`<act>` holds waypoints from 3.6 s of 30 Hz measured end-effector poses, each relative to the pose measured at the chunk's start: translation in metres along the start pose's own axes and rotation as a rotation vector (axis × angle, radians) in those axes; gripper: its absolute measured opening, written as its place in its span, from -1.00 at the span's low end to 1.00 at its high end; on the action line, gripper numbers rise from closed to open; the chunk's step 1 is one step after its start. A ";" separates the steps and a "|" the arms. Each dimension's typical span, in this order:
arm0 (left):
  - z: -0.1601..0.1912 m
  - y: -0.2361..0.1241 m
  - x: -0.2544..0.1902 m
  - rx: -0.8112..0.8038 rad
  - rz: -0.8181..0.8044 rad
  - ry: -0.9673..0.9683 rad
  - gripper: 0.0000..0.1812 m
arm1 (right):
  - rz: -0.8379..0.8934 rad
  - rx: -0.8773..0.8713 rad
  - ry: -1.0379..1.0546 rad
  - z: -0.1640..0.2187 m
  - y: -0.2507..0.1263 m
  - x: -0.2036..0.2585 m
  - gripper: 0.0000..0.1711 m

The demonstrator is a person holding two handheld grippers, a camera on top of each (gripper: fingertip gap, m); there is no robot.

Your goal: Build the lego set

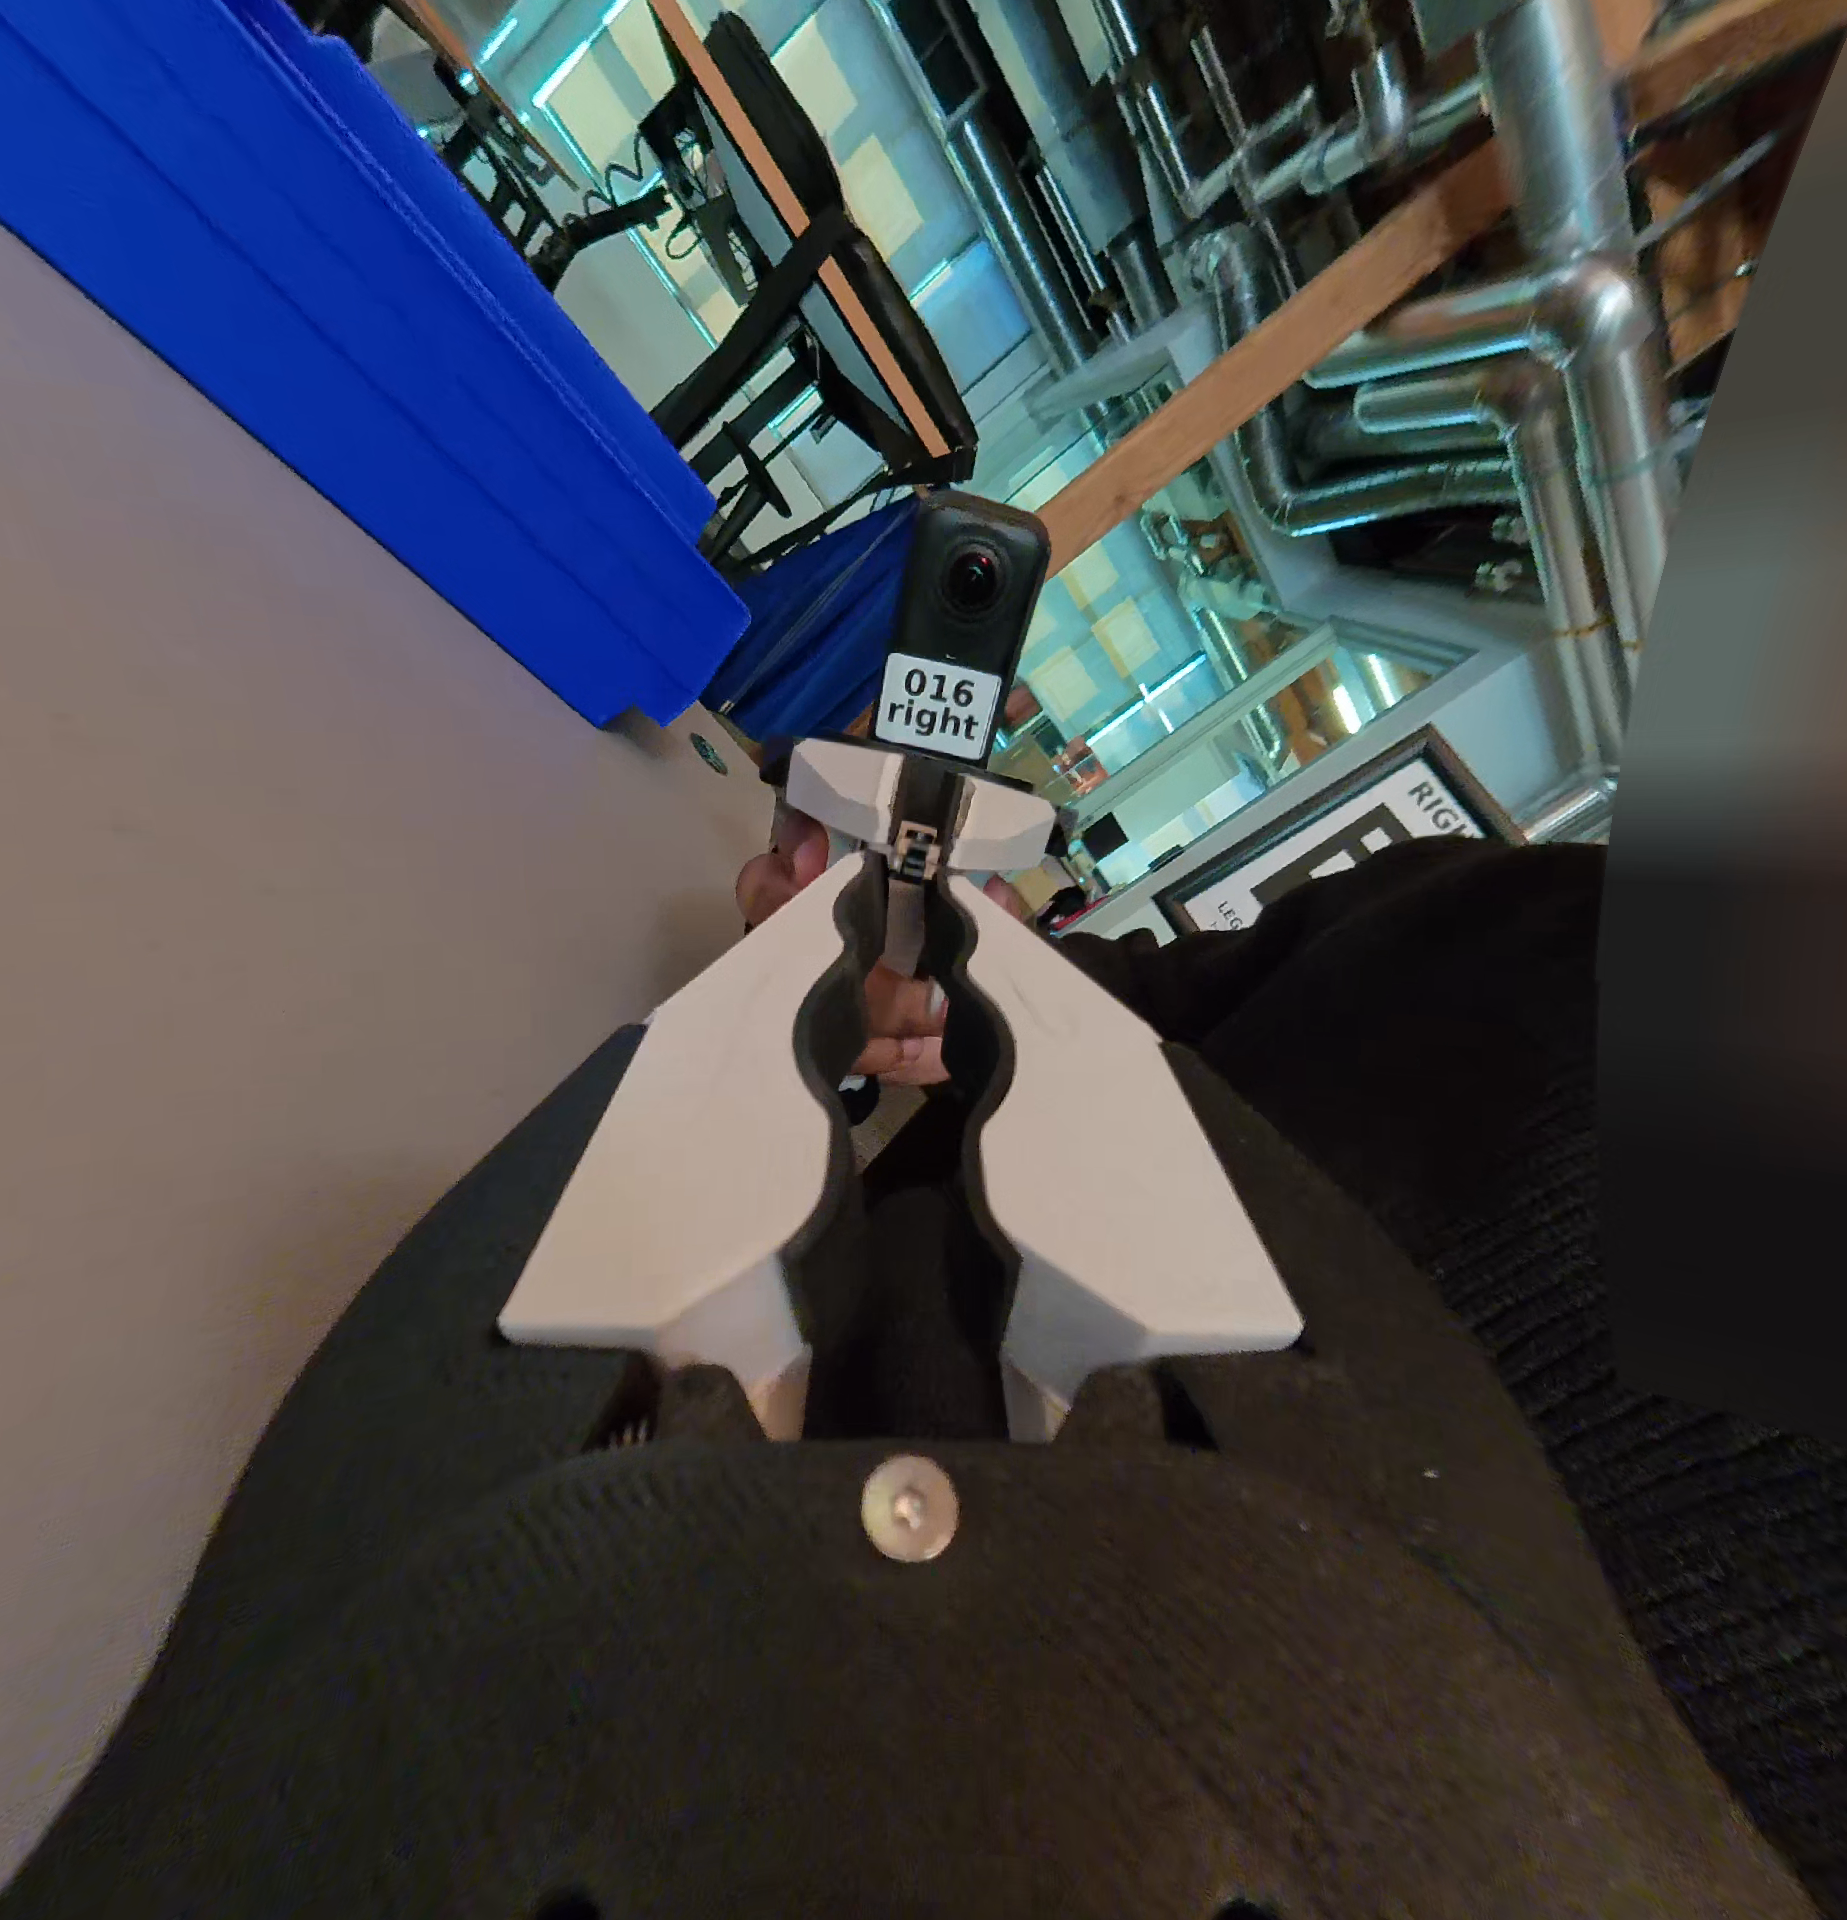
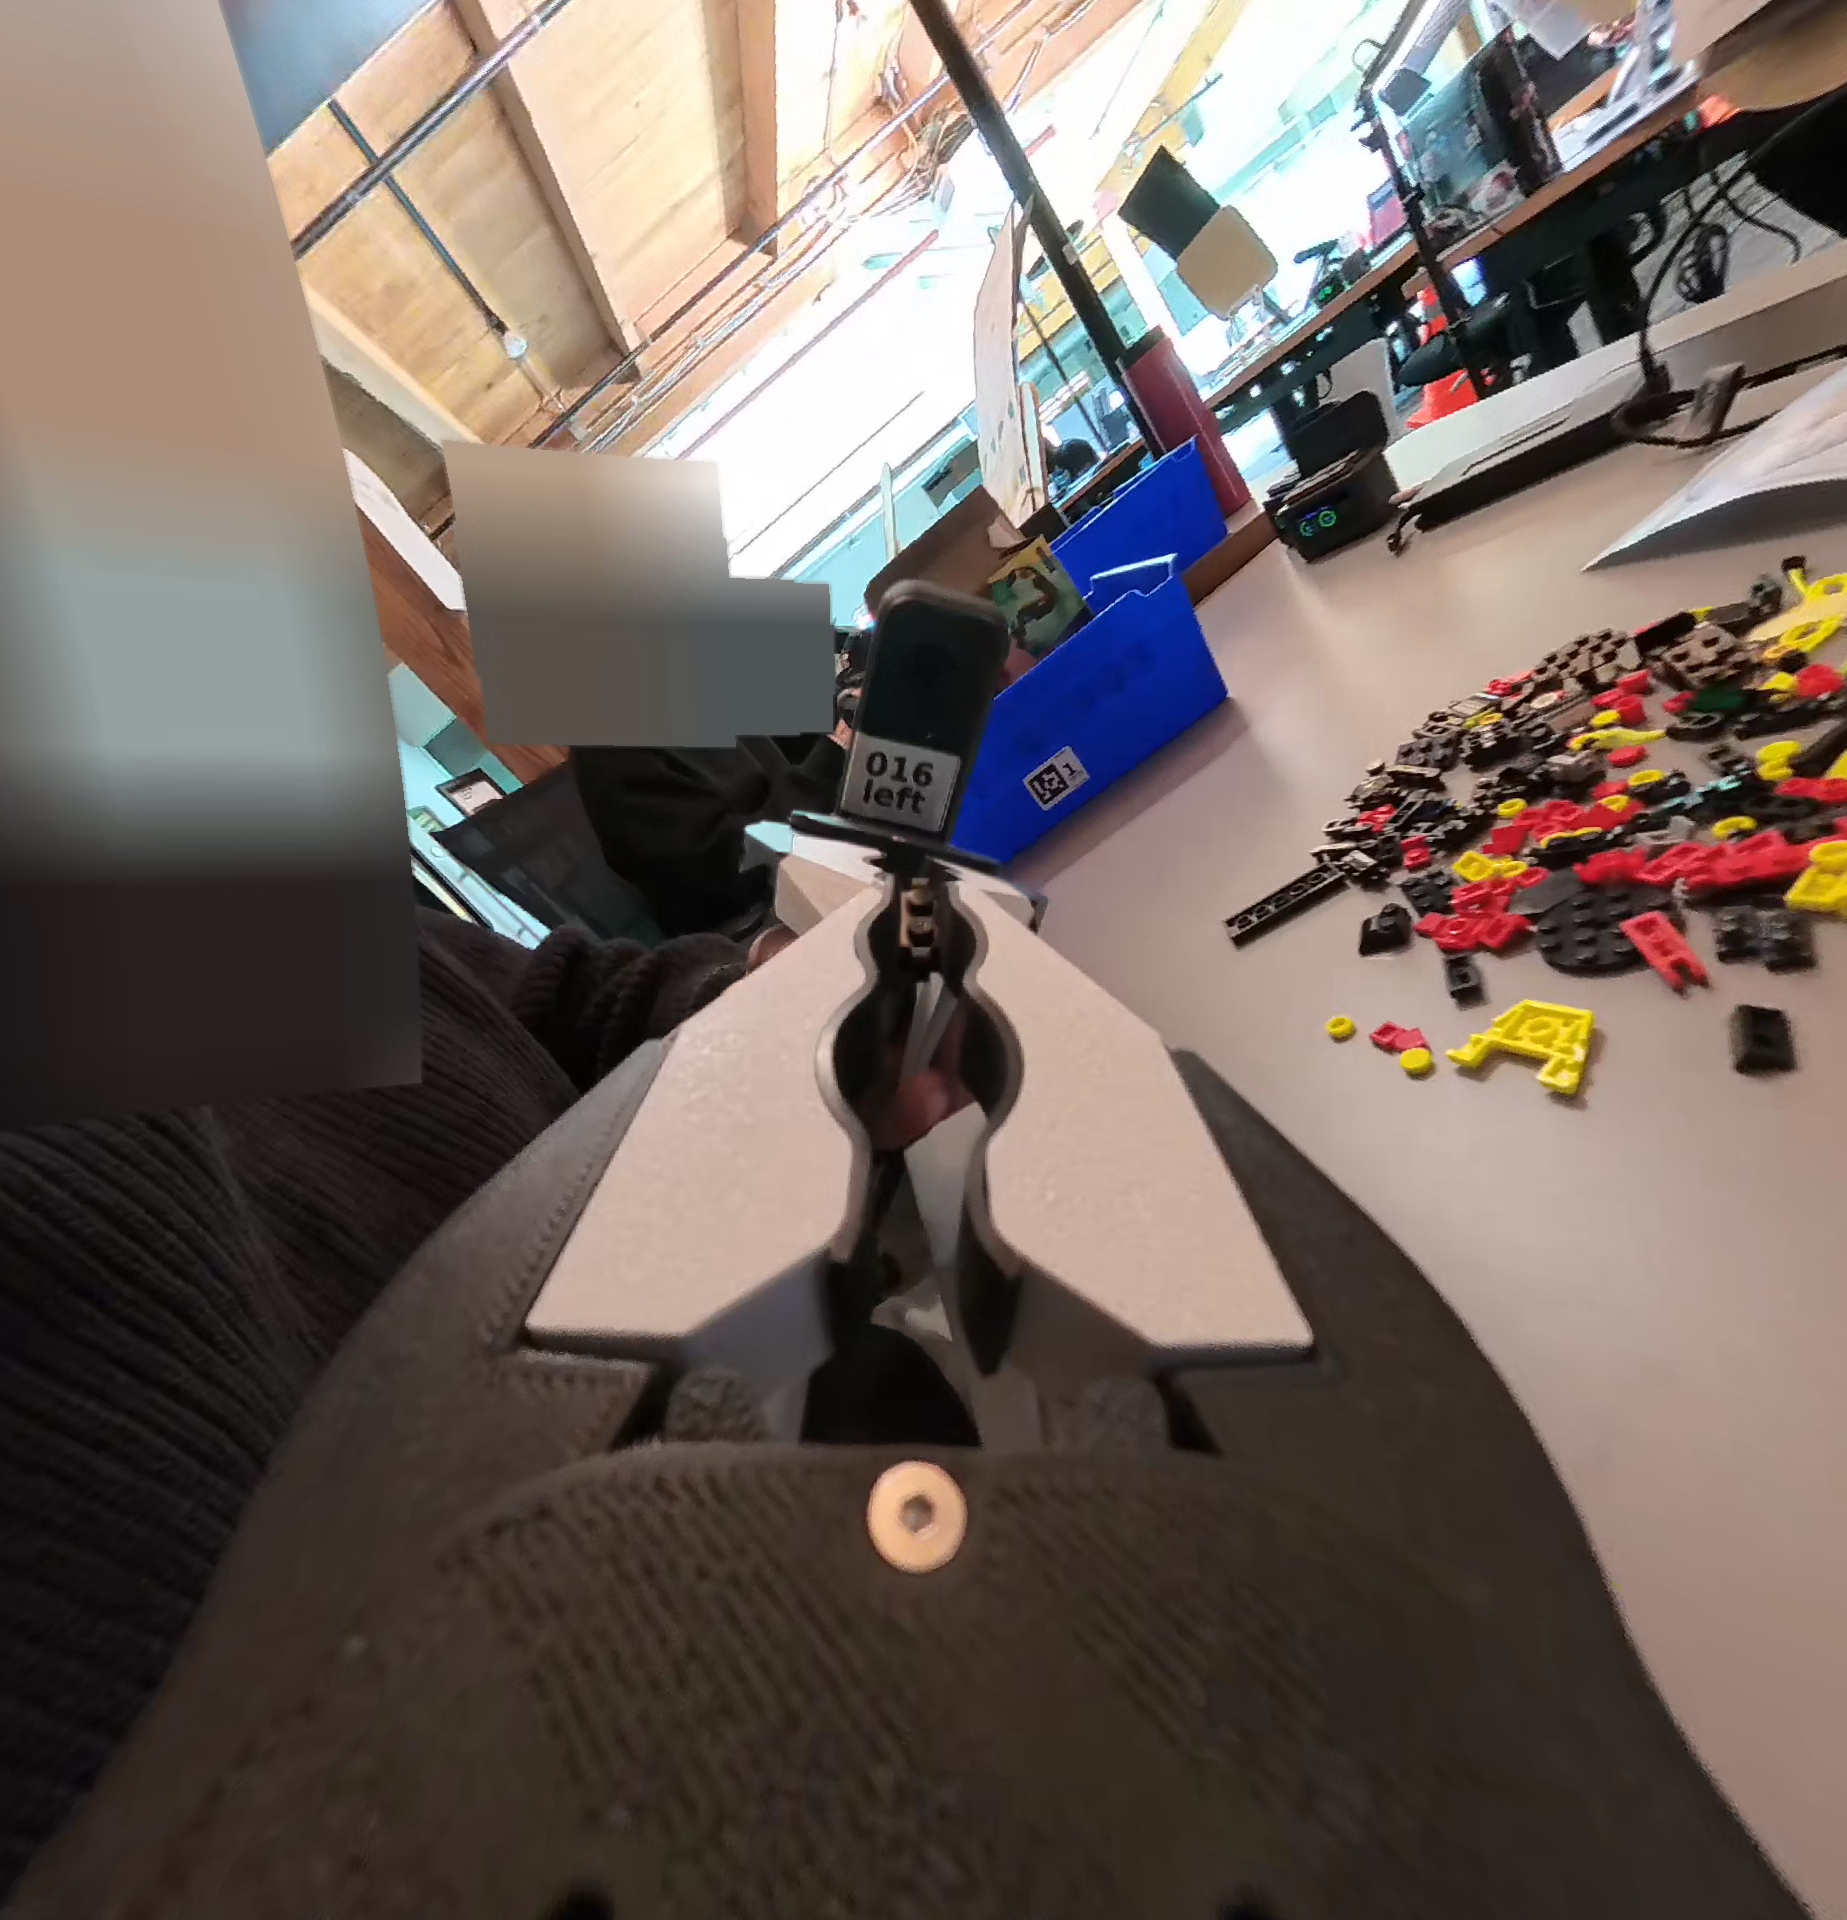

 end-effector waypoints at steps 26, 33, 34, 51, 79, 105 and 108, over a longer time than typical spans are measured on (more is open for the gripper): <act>0.001 -0.012 0.019 0.011 -0.006 -0.033 -0.96 | -0.002 0.039 0.191 -0.001 -0.001 -0.021 -0.95; 0.003 -0.012 0.020 0.009 0.007 -0.044 -0.96 | -0.013 0.065 0.199 0.001 -0.001 -0.022 -0.94; 0.003 -0.012 0.020 0.008 0.009 -0.047 -0.96 | -0.011 0.064 0.198 0.001 -0.001 -0.022 -0.94; -0.002 -0.019 0.025 -0.106 -0.034 -0.110 -0.96 | -0.031 -0.007 0.220 0.002 0.000 -0.026 -0.88; -0.001 -0.016 0.026 -0.089 -0.034 -0.148 -0.96 | -0.025 0.037 0.244 0.003 -0.003 -0.032 -0.94; 0.002 -0.013 0.026 -0.020 0.010 -0.129 -0.96 | -0.063 0.071 0.285 0.001 -0.005 -0.034 -0.94; 0.002 -0.013 0.026 -0.028 0.009 -0.131 -0.96 | -0.059 0.066 0.273 0.000 -0.005 -0.033 -0.94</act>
Point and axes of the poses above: each gripper's, where its closed fingertips meet, y out along the fingers, z out of its underside, x = y × z across the jaws, the point moved 10 cm from there along -y, back along the fingers, and after that the axes turned 13 degrees about y, right-handed, at the moved point
